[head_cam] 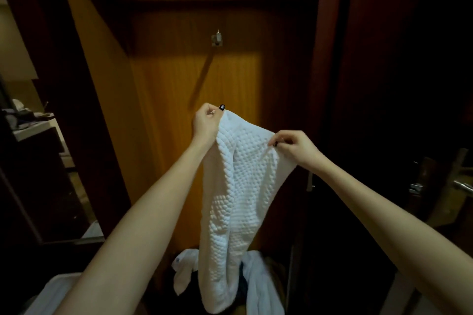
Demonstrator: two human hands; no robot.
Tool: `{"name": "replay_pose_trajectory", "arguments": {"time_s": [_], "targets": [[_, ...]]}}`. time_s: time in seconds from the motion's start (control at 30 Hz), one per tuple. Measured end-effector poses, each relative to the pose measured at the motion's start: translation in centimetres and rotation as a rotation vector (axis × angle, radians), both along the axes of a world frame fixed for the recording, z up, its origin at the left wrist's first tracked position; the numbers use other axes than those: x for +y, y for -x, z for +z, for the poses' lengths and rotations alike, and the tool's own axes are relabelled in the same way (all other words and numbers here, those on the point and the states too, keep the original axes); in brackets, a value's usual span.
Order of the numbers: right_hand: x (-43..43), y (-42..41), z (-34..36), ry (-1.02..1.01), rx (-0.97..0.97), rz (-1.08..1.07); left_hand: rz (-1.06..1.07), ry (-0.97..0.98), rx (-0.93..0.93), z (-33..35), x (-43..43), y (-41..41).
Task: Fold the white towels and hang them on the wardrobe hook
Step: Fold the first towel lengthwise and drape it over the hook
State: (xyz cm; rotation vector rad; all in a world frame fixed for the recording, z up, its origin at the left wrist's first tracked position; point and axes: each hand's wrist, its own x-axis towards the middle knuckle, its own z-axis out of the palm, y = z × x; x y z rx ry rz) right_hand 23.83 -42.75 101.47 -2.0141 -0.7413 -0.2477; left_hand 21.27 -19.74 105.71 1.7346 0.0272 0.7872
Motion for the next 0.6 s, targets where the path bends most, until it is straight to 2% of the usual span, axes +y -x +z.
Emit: {"name": "replay_pose_trajectory", "arguments": {"time_s": [0.1,0.2,0.4,0.6], "targets": [[1.7,-0.2,1.2,-0.225,0.108,-0.016,-0.023,-0.029,-0.012,0.4,0.2,0.2],[3.6,0.0,2.8,-0.275,0.184,0.053,-0.061,-0.093,-0.004,0.7,0.2,0.6],[6.5,1.6,4.9,-0.145,0.138,0.203,-0.053,-0.09,0.013,0.2,0.1,0.8],[7.7,2.6,4.5,-0.044,0.131,0.156,0.013,0.034,0.025,-1.2,-0.2,0.2]]}}
